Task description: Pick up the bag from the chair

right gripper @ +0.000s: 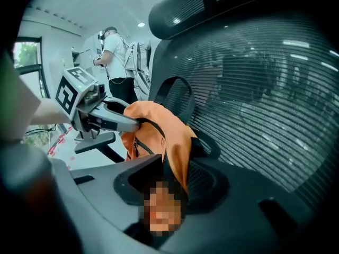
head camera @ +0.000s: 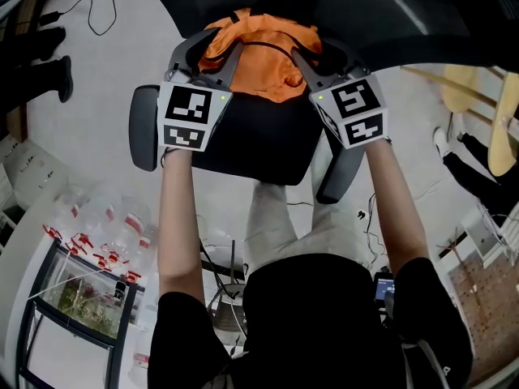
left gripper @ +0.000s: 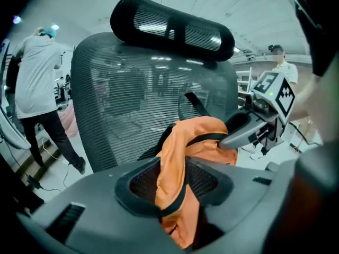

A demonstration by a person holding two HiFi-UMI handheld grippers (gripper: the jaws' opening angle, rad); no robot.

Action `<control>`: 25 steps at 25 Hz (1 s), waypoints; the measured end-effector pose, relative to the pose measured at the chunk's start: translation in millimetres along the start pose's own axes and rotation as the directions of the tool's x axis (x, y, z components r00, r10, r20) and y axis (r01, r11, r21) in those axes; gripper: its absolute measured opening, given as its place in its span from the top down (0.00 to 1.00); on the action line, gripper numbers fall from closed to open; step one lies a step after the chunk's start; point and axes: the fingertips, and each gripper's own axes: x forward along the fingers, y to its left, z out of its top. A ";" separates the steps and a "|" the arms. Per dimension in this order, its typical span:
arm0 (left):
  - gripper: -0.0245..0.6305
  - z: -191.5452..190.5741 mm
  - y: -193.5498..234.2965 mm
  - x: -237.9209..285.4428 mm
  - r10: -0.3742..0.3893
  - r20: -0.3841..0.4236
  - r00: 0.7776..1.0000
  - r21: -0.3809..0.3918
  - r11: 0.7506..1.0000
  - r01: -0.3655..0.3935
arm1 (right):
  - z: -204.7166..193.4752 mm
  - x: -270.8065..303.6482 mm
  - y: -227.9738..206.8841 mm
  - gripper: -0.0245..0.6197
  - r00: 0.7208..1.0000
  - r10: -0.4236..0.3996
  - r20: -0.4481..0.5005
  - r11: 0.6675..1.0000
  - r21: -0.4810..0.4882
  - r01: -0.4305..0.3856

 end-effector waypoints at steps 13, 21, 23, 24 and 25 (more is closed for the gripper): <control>0.91 -5.7 -12.1 0.3 -0.051 -0.017 0.999 -0.038 0.998 0.050 | -4.5 1.1 -1.6 0.94 1.000 0.012 -0.005 1.000 -0.012 -0.012; 0.91 -4.3 -18.3 -4.7 -0.049 -0.017 0.999 -0.033 0.998 0.048 | -4.7 -4.4 0.0 0.94 1.000 0.014 -0.012 1.000 0.010 -0.014; 0.92 -1.7 -19.4 -7.2 -0.048 -0.012 0.999 -0.043 0.998 0.048 | -3.2 -7.8 1.9 0.94 1.000 0.025 -0.006 0.999 0.020 -0.025; 0.92 0.3 -19.5 -8.9 -0.045 -0.009 0.999 -0.048 0.998 0.045 | -1.8 -9.8 3.1 0.94 1.000 0.030 -0.003 0.999 0.022 -0.030; 0.92 2.8 -19.3 -11.3 -0.040 -0.007 0.999 -0.052 0.998 0.040 | 0.1 -11.9 4.6 0.95 0.999 0.036 0.000 0.999 0.021 -0.036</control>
